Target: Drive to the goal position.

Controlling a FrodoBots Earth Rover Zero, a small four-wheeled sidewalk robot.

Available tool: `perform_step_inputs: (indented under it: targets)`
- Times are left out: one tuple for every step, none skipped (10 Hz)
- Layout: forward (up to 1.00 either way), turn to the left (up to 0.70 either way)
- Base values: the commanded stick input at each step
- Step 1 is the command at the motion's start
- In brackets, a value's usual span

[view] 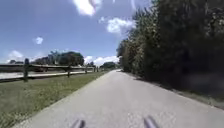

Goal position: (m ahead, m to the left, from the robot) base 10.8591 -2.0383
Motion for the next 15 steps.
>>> perform_step_inputs:
  targets:
    - [0.50, 0.00]
    - [0.50, 0.00]
    - [0.50, 0.00]
    - [0.50, 0.00]
    - [0.50, 0.00]
    - [0.50, 0.00]
    - [0.50, 0.00]
    - [0.50, 0.00]
    - [0.50, 0.00]
    - [0.50, 0.00]
    - [0.50, 0.00]
    - [0.50, 0.00]
    - [0.50, 0.00]
    - [0.50, 0.00]
    - [0.50, 0.00]
